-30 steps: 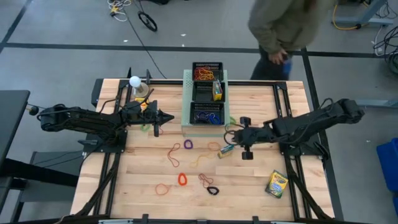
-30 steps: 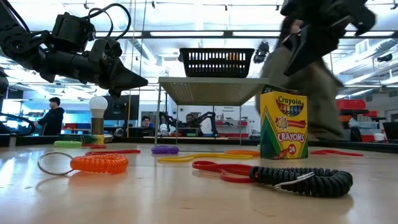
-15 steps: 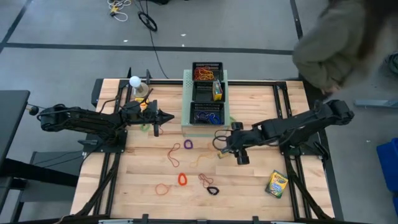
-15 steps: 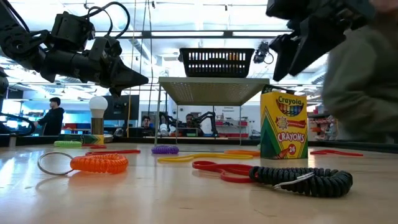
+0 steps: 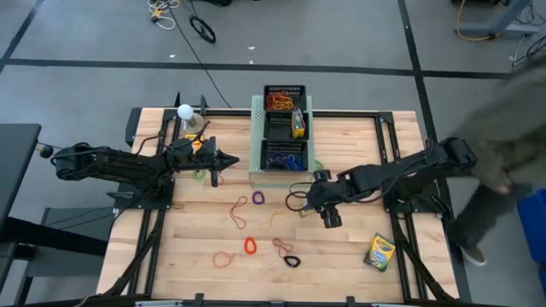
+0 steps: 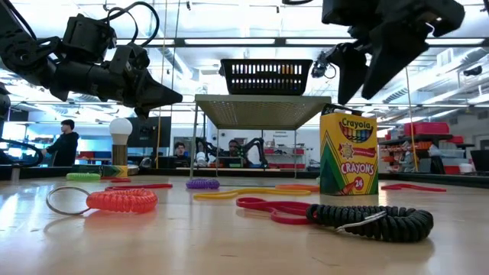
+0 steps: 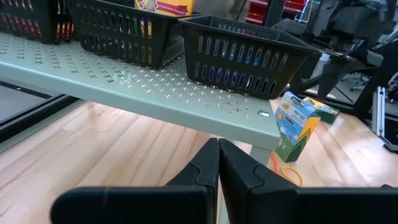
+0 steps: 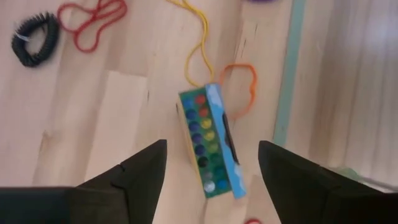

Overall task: Pick & Place Office Desk Supplies
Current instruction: Put the top right yellow crayon box into the middle black bin on the shelf

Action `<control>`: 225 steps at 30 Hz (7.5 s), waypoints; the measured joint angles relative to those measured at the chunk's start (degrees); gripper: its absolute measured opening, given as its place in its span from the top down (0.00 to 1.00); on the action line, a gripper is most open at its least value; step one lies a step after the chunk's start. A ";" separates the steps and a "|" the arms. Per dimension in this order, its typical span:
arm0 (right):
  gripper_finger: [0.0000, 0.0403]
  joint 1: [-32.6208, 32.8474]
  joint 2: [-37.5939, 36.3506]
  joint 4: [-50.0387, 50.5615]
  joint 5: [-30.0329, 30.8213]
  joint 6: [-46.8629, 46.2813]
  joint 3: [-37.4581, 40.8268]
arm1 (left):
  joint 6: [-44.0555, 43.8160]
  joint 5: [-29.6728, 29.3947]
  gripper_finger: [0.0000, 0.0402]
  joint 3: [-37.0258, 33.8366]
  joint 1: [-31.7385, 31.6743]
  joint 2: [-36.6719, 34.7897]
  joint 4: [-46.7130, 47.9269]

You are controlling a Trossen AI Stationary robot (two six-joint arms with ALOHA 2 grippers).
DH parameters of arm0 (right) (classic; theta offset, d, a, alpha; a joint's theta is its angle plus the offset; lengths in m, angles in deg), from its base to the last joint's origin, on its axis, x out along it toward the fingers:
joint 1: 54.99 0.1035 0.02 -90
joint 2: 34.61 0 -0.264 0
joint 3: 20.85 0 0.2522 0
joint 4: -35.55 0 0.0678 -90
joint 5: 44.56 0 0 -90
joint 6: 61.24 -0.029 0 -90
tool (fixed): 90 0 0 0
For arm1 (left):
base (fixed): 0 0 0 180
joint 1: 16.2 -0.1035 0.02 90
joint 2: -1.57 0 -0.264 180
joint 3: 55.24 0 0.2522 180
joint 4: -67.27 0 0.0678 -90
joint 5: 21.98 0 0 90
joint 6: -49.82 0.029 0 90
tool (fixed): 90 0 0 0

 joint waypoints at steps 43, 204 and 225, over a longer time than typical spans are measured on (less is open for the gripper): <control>0.35 -0.04 1.27 0.66 0.84 1.07 2.30 | 0.00 -0.02 0.96 0.00 -0.01 0.00 0.00; 0.28 4.54 7.55 9.94 2.97 -77.07 -5.44 | 0.00 0.00 0.96 0.00 -0.01 -0.01 -0.38; 0.28 3.49 8.02 18.67 0.30 -77.01 -14.20 | 0.00 -0.02 0.96 -0.02 0.01 -0.02 -0.43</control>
